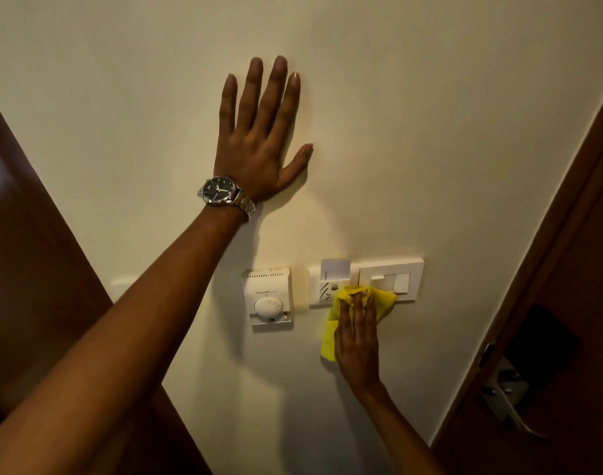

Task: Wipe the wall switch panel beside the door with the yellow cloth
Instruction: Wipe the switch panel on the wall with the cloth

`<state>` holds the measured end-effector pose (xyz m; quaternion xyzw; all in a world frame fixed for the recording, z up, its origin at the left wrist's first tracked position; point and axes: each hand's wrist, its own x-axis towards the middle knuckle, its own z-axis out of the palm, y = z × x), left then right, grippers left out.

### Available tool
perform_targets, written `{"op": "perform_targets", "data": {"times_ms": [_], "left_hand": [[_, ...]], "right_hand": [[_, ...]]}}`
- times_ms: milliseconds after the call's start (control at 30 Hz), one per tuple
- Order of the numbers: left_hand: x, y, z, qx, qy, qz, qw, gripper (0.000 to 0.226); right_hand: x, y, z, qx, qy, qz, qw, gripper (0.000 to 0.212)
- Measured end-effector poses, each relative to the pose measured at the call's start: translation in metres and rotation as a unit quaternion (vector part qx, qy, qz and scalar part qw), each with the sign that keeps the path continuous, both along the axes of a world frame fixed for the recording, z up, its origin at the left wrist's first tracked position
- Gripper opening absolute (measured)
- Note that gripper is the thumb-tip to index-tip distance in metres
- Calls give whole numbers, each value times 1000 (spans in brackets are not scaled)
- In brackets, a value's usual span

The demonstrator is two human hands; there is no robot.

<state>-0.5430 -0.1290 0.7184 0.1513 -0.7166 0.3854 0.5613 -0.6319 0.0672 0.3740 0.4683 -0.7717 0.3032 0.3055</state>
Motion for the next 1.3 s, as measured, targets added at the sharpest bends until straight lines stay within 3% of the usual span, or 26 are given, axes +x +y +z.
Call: {"op": "perform_targets", "data": {"times_ms": [167, 367, 533, 800, 900, 967, 1000, 1067, 1100, 1133, 1233, 1300], "left_hand": [[-3, -3, -1, -6, 13, 1, 1000, 82], [1, 0, -1, 4, 8, -7, 1000, 80], [1, -1, -2, 4, 8, -13, 1000, 80], [3, 4, -2, 2, 5, -12, 1000, 78], [1, 0, -4, -1, 8, -9, 1000, 79], [1, -1, -2, 0, 6, -6, 1000, 80], [1, 0, -2, 4, 4, -8, 1000, 80], [2, 1, -4, 10, 2, -11, 1000, 80], [1, 0, -4, 6, 3, -13, 1000, 79], [1, -1, -4, 2, 5, -13, 1000, 79], [-1, -4, -2, -7, 14, -8, 1000, 80], [-2, -4, -4, -6, 15, -5, 1000, 81]], "right_hand": [[1, -15, 29, -18, 0, 18, 1000, 57], [16, -9, 5, 10, -6, 8, 1000, 54], [18, -32, 43, -33, -34, 43, 998, 54], [20, -19, 15, 22, -37, 26, 999, 56], [23, -30, 29, -13, -86, 25, 996, 52], [25, -30, 17, -18, -67, 11, 998, 53], [25, -28, 8, -7, -52, 6, 999, 67], [28, -23, -9, 17, -71, 5, 997, 122], [28, -24, -8, 14, -78, 1, 997, 132], [29, -26, -3, 8, -61, -7, 998, 125], [33, -41, 24, -36, 1, -1, 999, 73], [36, -46, 29, -50, 13, -9, 999, 54]]}}
